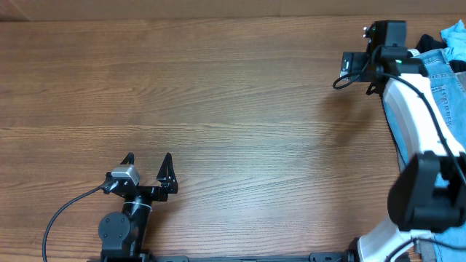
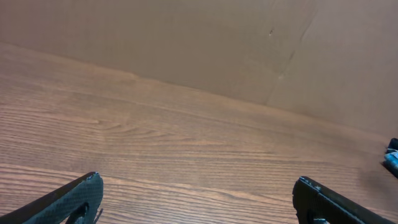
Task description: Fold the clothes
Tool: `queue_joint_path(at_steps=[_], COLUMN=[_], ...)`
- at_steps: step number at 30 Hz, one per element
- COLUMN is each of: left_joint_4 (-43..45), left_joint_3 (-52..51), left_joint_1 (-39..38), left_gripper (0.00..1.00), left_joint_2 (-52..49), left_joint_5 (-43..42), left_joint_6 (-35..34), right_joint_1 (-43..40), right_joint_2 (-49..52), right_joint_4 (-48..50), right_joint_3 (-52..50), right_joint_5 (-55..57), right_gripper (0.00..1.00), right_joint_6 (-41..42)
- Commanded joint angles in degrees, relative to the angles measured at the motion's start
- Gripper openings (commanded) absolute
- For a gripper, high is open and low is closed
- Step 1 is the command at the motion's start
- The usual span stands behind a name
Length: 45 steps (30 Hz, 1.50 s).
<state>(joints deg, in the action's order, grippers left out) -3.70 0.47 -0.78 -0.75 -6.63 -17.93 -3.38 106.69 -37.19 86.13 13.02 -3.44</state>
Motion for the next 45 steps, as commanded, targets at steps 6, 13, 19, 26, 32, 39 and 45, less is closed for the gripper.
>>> queue_joint_path(at_steps=[6, 13, 19, 26, 32, 39, 45], left_joint_4=[-0.1, -0.1, -0.1, -0.1, -0.1, -0.1, -0.1], left_joint_3=[-0.2, -0.2, -0.2, -0.2, -0.2, -0.2, -0.2], left_joint_1=[-0.4, -0.4, -0.4, -0.4, -0.4, -0.4, -0.4], left_gripper=[1.00, 1.00, 1.00, 1.00, 1.00, 1.00, 1.00], left_joint_2=[0.5, 0.5, 0.5, 0.5, 0.5, 0.5, 0.5], left_joint_5=[-0.2, -0.2, -0.2, -0.2, -0.2, -0.2, -0.2], left_joint_6=[-0.5, -0.5, -0.5, -0.5, -0.5, -0.5, -0.5], right_joint_1=[-0.2, -0.2, -1.0, -3.4, -5.2, -5.4, -5.6], right_joint_2=[9.2, 15.2, 17.3, 18.1, 20.5, 23.3, 25.7], right_joint_4=[4.4, 6.9, 10.1, 14.0, 16.1, 16.2, 16.9], right_joint_3=[1.4, 1.4, 1.4, 1.4, 1.9, 3.2, 3.4], right_joint_5=[16.9, 21.8, 26.1, 26.1, 25.2, 22.3, 23.2], right_gripper=[1.00, 1.00, 1.00, 1.00, 1.00, 1.00, 0.99], right_joint_6=[-4.4, -5.2, -5.6, -6.3, -7.5, -7.5, -7.3])
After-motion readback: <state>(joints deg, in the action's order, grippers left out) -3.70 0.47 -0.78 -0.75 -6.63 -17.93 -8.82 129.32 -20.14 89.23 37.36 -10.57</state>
